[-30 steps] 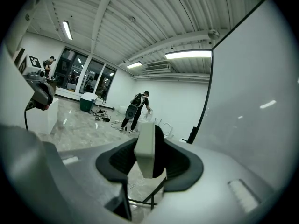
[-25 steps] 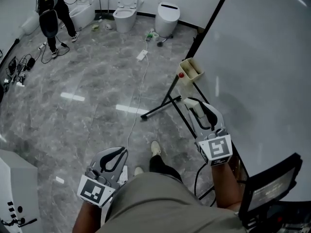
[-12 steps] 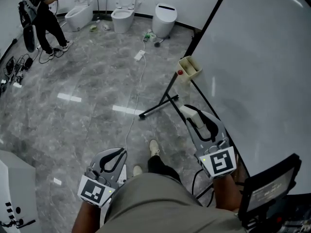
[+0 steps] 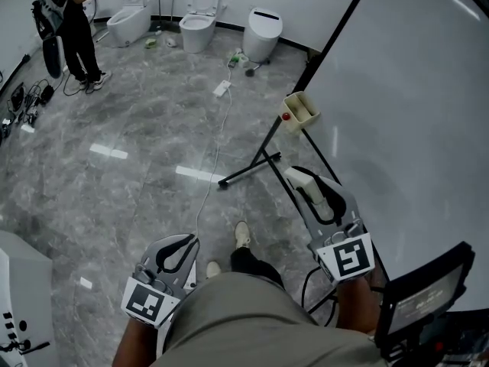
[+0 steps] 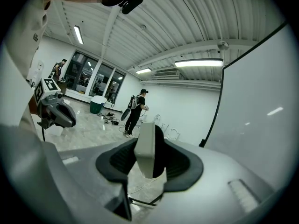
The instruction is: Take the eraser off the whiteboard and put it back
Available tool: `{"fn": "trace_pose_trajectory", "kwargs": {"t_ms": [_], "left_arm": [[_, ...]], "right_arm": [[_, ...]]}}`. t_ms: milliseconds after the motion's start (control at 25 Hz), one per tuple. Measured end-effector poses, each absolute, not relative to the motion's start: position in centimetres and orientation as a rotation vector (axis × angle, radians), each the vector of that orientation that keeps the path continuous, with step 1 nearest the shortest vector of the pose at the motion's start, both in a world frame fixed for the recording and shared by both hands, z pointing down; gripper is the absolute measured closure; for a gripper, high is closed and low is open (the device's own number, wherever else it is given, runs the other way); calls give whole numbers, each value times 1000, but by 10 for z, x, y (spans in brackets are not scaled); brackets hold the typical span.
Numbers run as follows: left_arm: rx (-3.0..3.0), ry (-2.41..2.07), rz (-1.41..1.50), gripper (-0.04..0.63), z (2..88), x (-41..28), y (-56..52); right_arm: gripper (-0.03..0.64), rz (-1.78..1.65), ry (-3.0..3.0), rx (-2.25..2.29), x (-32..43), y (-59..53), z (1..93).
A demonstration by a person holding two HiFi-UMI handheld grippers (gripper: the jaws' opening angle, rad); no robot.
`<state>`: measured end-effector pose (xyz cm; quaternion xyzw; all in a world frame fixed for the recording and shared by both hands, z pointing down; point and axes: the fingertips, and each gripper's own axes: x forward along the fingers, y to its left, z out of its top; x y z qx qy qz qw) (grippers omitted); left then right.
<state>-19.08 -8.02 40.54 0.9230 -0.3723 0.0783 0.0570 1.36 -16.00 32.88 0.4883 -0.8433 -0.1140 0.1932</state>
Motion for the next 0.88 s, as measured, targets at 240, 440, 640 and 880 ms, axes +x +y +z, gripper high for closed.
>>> {"fn": "trace_pose_trajectory", "kwargs": {"t_ms": [240, 440, 640, 880], "left_arm": [[2797, -1138, 235, 558, 403, -192, -80], [2803, -1130, 242, 558, 401, -189, -85], [2812, -1126, 254, 558, 399, -160, -123], [2824, -1092, 260, 558, 397, -132, -165]], "right_arm": [[457, -318, -2363, 1383, 17, -165, 330], [457, -311, -2357, 1407, 25, -180, 332], [457, -300, -2342, 1425, 60, -229, 341], [457, -260, -2328, 1432, 86, -280, 353]]}}
